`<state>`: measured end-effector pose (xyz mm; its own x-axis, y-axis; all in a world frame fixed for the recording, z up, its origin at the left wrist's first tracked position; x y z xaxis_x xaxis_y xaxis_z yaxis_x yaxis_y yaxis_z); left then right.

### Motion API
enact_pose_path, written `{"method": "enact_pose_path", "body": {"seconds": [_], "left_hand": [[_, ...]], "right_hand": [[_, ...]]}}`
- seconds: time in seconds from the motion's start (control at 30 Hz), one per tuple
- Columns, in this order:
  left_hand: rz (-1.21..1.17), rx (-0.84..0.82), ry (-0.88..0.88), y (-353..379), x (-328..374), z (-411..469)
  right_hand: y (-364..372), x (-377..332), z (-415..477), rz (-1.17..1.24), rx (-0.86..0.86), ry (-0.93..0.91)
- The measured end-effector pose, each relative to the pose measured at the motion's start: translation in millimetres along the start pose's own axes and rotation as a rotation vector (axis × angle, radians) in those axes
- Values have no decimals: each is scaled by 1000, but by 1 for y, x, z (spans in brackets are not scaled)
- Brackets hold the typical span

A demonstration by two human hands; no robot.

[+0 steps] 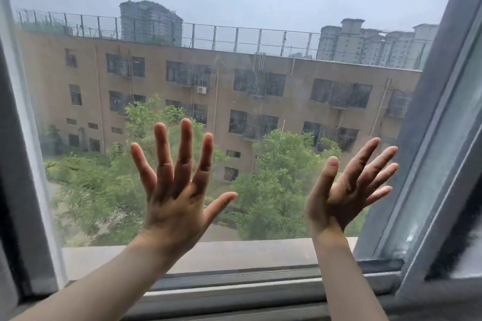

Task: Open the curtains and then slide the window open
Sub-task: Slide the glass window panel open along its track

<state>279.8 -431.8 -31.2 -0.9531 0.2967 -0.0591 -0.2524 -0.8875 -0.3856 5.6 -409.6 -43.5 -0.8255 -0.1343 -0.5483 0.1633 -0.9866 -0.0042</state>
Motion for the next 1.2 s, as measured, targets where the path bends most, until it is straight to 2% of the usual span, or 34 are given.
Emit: {"method": "enact_pose_path", "body": {"seconds": [0.13, 0.33, 0.47, 0.63, 0.9, 1.1, 1.2], "left_hand": [[-30, -51, 30, 1, 29, 2], [-278, -196, 91, -16, 49, -8], [-397, -261, 75, -32, 34, -17], [-469, -212, -32, -78, -26, -38], [-416, -218, -365, -116, -181, -87], [-460, -262, -443, -98, -215, -87], [-599, -322, -496, -81, -220, -79]], "right_hand": [[-9, 21, 13, -10, -22, 12], [-20, 44, 29, -9, -103, 80], [-26, -19, 5, 79, -165, -36], [-29, -98, -58, 209, -311, -130], [8, -220, -158, 240, -578, -336], [39, -239, -187, 107, -625, -406], [56, -226, -188, -9, -672, -419]]}}
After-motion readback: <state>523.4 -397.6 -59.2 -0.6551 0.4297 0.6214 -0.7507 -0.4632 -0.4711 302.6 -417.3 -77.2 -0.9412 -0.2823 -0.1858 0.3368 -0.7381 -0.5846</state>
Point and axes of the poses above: each hand's wrist, its own z-axis towards the middle knuckle, its own y-axis out of the palm, x = y × z, the point moved 10 cm from there along z, towards the middle knuckle, and after that the axes turned 4 degrees about -y, right-handed, at the moved point
